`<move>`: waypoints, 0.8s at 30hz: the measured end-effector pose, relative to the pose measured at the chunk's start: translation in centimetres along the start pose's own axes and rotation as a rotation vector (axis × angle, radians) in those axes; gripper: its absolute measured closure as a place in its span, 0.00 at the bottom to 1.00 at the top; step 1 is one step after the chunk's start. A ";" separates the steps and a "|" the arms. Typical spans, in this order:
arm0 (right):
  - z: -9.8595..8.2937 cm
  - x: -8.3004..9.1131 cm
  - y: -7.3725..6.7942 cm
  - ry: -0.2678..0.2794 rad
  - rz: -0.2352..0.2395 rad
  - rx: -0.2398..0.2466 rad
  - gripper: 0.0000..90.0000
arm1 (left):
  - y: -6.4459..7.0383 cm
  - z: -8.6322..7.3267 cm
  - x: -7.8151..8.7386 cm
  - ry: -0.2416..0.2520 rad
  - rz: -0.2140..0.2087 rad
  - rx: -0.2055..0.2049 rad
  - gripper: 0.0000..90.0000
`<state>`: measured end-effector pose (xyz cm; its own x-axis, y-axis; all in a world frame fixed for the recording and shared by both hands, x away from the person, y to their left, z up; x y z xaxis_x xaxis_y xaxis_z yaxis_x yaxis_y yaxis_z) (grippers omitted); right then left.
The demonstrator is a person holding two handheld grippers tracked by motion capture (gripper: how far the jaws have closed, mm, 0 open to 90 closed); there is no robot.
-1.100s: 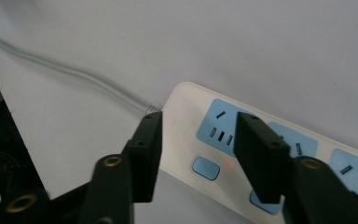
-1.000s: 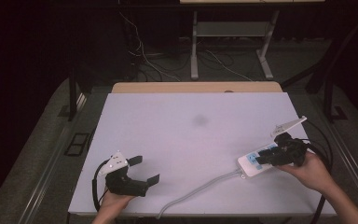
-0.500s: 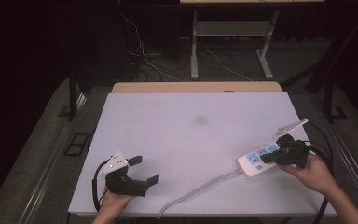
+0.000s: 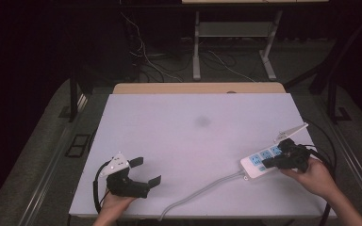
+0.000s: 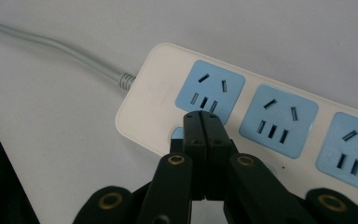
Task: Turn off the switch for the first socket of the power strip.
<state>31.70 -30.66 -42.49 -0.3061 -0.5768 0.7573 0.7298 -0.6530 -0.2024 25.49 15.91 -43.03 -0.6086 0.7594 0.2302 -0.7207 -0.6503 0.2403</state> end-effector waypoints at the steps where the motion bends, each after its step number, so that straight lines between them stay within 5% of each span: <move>1: 0.0 0.0 0.0 0.000 0.000 0.000 1.00 | 0.0 0.0 0.0 0.000 0.000 0.000 0.00; 24: 0.1 -1.1 -0.7 -0.015 -0.001 0.056 1.00 | 0.0 0.0 0.0 -0.001 0.003 -0.001 0.00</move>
<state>31.57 -29.53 -43.13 -0.2978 -0.5681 0.7672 0.7624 -0.6251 -0.1670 25.48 15.93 -43.04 -0.6103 0.7575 0.2318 -0.7192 -0.6525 0.2386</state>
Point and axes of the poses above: each handheld gripper's, and its own axes: x roughly backward along the jaws, z roughly out of its top, y roughly to its right, the point moved 3 cm from there along -x, roughly forward along the jaws, and after that the axes turned 9 degrees about y, right-handed, at the moved point
